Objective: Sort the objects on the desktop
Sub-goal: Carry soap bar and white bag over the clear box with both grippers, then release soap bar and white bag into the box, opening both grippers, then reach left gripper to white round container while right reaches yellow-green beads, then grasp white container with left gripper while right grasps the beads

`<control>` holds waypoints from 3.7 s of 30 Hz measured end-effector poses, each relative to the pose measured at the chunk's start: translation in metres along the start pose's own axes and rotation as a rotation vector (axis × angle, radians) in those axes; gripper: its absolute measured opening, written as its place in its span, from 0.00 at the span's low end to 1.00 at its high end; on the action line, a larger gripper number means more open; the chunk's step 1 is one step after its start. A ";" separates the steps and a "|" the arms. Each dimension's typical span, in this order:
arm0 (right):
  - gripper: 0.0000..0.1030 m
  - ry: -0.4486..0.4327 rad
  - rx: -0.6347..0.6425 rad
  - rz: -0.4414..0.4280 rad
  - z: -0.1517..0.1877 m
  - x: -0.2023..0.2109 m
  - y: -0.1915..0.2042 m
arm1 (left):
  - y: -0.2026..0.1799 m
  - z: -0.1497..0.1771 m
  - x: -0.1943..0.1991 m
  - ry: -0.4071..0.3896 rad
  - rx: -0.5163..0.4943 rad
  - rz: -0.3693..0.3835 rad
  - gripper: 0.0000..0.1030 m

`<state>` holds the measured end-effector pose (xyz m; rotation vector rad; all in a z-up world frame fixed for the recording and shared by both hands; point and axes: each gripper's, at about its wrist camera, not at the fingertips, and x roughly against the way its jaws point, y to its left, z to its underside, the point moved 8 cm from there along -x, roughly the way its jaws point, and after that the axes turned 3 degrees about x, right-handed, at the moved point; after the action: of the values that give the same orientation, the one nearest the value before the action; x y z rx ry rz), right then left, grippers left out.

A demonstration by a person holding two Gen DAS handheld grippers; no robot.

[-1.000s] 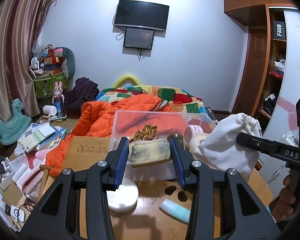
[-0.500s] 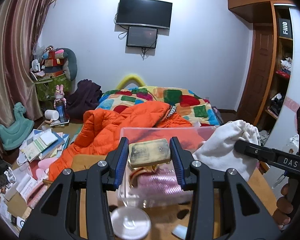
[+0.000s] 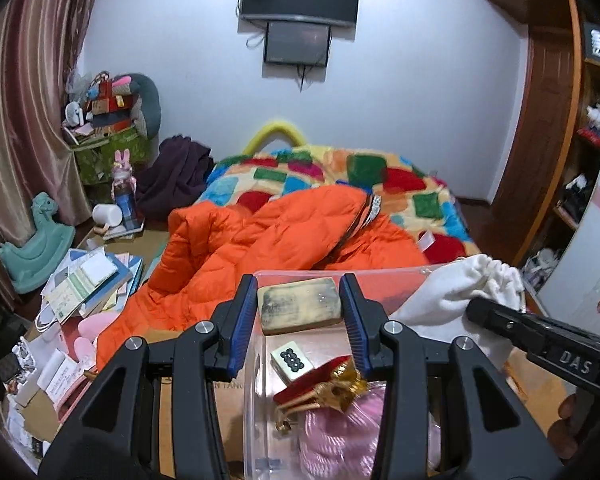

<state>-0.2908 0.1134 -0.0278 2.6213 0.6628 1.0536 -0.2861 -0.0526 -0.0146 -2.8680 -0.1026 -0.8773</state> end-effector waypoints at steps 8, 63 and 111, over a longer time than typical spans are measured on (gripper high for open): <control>0.21 0.019 0.134 0.093 0.005 -0.011 0.012 | -0.007 0.015 -0.022 0.084 -0.021 0.009 0.40; 0.81 0.079 0.134 0.294 0.119 0.047 -0.034 | 0.029 0.144 0.058 0.141 -0.017 -0.023 0.88; 0.27 0.011 0.150 0.171 0.107 0.060 -0.010 | 0.029 0.141 0.083 0.063 0.118 -0.005 0.63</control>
<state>-0.1807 0.1469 -0.0720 2.8467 0.5472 1.1055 -0.1369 -0.0572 -0.0865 -2.7300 -0.1499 -0.9294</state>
